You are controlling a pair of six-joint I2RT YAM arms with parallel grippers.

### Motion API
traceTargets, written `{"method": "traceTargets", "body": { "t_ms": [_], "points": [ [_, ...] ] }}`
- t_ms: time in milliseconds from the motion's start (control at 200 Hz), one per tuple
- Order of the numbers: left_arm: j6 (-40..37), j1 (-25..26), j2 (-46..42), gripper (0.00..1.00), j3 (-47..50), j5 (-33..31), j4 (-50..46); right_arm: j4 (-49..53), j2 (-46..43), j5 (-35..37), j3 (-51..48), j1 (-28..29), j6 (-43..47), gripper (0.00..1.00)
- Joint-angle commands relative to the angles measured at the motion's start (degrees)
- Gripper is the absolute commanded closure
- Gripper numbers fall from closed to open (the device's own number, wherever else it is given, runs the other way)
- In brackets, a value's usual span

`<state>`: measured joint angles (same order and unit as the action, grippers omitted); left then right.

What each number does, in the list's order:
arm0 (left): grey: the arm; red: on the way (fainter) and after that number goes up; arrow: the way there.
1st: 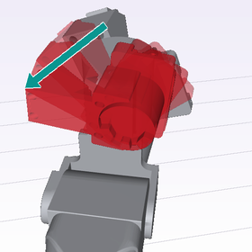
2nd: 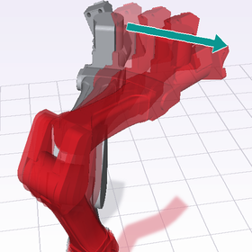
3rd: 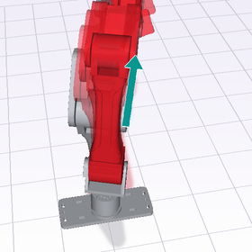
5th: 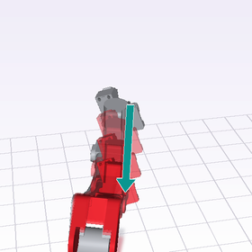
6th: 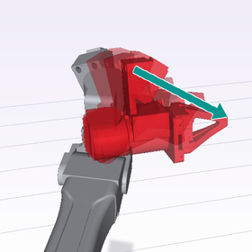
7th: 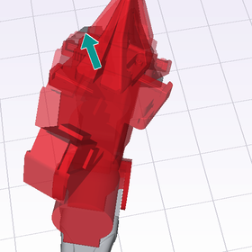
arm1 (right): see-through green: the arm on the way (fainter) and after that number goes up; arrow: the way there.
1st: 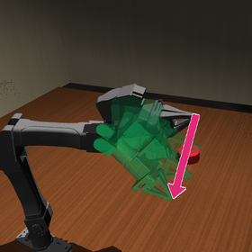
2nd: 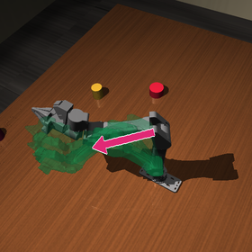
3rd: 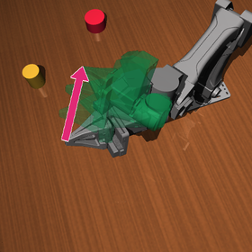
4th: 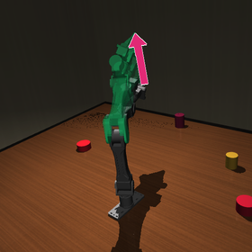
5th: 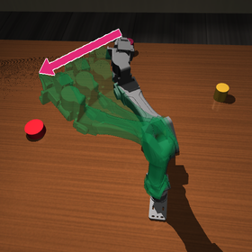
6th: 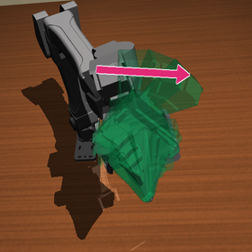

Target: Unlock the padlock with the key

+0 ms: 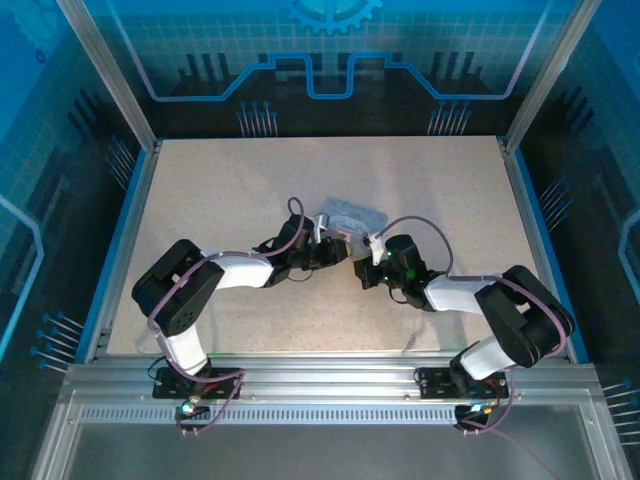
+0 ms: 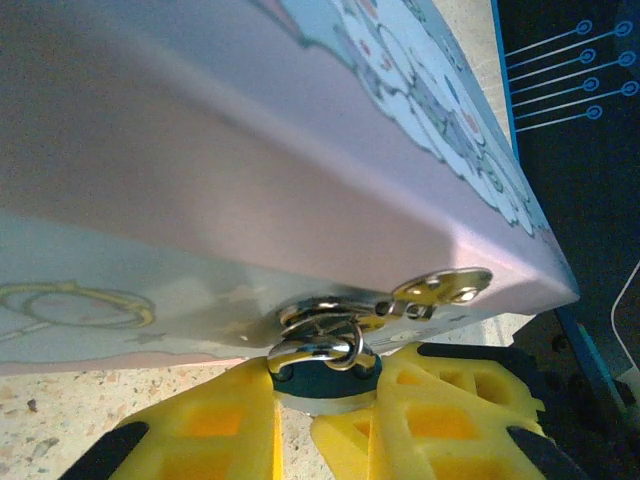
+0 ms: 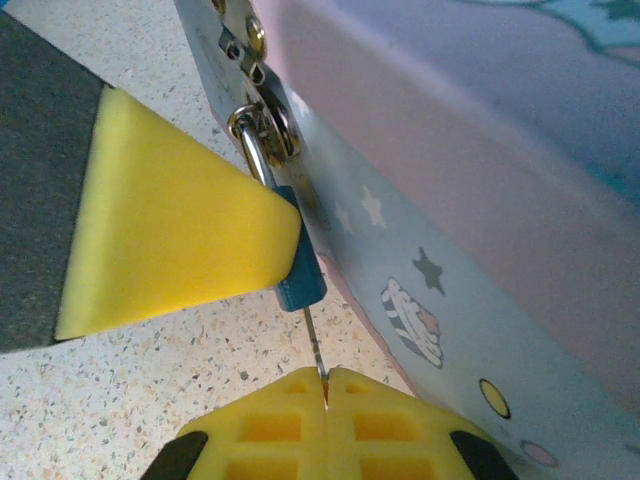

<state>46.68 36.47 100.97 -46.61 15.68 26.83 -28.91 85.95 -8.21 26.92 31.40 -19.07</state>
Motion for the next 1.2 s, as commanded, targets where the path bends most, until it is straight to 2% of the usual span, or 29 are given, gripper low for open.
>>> {"method": "traceTargets", "body": {
  "t_ms": [0, 505, 985, 1195],
  "points": [
    [0.81, 0.76, -1.74, 0.77, -1.41, 3.03, 0.64, -8.81, 0.59, -1.64, 0.52, -0.98, -0.27, 1.0],
    [1.32, 1.37, -0.6, 0.77, -1.76, 2.86, 1.0, -12.75, 1.42, -3.92, 0.91, -2.13, -2.54, 1.0],
    [3.03, 1.49, 5.05, 0.76, -1.94, 2.69, 3.63, -9.6, 3.51, 0.65, -3.1, -0.52, -6.62, 1.0],
    [3.09, 1.49, 5.0, 0.66, -0.81, 1.49, 4.12, -7.74, 5.82, 0.45, -3.26, -0.29, -7.74, 1.0]
  ]
}}
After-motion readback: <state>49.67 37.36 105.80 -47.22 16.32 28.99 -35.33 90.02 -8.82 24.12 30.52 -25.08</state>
